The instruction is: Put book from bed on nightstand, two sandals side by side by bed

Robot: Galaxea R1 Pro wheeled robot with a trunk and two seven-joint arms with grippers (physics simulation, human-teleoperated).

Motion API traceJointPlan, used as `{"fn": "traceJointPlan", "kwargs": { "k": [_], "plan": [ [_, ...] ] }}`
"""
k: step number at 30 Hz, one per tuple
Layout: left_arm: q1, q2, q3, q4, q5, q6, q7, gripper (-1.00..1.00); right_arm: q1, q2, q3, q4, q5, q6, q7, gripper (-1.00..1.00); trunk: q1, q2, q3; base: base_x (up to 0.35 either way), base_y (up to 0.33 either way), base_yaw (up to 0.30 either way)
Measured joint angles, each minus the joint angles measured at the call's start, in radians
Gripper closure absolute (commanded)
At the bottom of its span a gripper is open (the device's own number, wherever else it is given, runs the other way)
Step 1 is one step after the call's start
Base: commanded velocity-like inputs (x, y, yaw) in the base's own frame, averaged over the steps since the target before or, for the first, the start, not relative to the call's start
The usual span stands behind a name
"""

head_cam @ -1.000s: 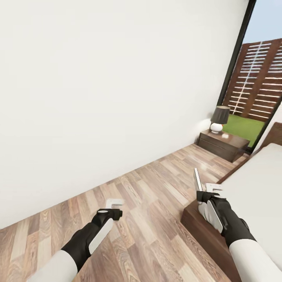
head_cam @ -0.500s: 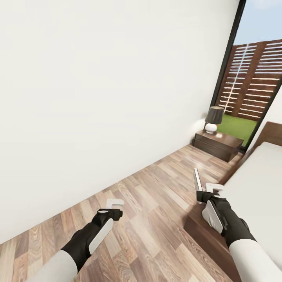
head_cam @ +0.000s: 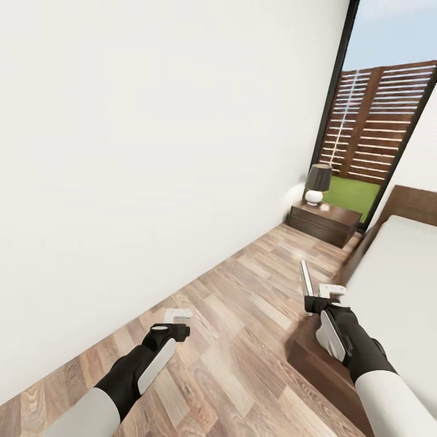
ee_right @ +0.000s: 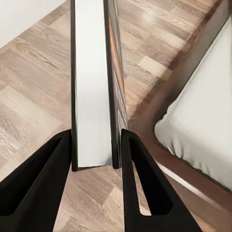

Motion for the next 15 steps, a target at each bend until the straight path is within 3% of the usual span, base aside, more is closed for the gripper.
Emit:
{"fn": "traceJointPlan", "kwargs": {
  "k": [8, 15],
  "plan": [
    [0.0, -0.001, -0.002, 0.0, -0.001, 0.0, 0.0, -1.0, 0.0, 0.0, 0.0, 0.0, 0.0, 0.0, 0.0, 1.0, 0.0, 0.0, 0.001, 0.254, 0.245, -0.26],
    [0.0, -0.001, -0.003, 0.0, -0.004, 0.0, 0.0, -1.0, 0.0, 0.0, 0.0, 0.0, 0.0, 0.0, 0.0, 1.0, 0.0, 0.0, 0.004, 0.305, 0.152, -0.277]
  ]
}}
